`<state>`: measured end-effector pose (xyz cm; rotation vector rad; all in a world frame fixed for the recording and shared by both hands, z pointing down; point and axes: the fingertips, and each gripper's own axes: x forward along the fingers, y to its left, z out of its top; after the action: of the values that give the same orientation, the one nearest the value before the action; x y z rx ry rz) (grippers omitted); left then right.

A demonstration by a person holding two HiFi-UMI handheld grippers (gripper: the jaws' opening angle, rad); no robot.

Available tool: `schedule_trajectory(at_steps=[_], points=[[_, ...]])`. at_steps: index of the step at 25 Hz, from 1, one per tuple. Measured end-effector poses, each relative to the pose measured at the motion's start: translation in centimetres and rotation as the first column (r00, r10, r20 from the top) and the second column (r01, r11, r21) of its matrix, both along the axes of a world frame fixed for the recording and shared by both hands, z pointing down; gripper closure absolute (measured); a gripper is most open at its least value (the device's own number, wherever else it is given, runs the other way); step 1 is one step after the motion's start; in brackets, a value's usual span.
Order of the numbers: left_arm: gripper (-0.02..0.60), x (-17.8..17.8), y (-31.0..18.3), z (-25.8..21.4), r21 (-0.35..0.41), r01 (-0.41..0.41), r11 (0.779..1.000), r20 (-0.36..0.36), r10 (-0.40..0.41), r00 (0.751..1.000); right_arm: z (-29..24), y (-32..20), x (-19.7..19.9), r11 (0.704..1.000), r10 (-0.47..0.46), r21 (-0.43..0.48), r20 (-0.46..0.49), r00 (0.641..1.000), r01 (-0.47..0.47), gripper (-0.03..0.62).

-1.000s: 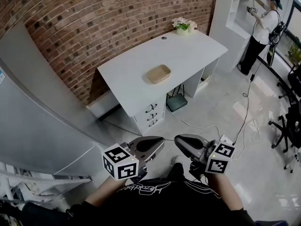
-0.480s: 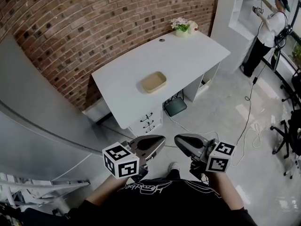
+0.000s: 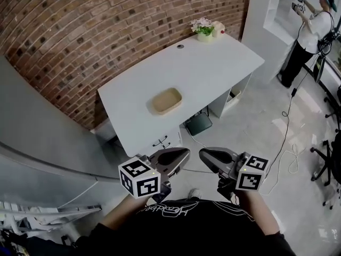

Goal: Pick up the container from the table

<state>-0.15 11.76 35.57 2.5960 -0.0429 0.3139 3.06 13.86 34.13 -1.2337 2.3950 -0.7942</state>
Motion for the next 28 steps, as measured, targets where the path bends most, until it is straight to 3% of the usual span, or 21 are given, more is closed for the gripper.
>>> schedule_trajectory(at_steps=[6,15,28], points=[[0.578,2.8,-0.4,0.3,0.012,0.020,1.000,0.008,-0.020,1.000,0.7,-0.9,2.5,0.999,-0.034,-0.005,-0.002,0.999,0.034,0.591],[0.578,2.4,-2.6,2.0,-0.023,0.076,0.997,0.031,-0.075,0.997,2.4,-3.0,2.7,0.997,-0.061,-0.047,0.024,0.998,0.062,0.591],[0.578,5.4,-12.8,5.9,-0.130,0.122,0.984,0.068,-0.114,0.991,5.1,-13.4,6.4,0.987,-0.074,-0.142,0.043,0.996,0.080,0.591]])
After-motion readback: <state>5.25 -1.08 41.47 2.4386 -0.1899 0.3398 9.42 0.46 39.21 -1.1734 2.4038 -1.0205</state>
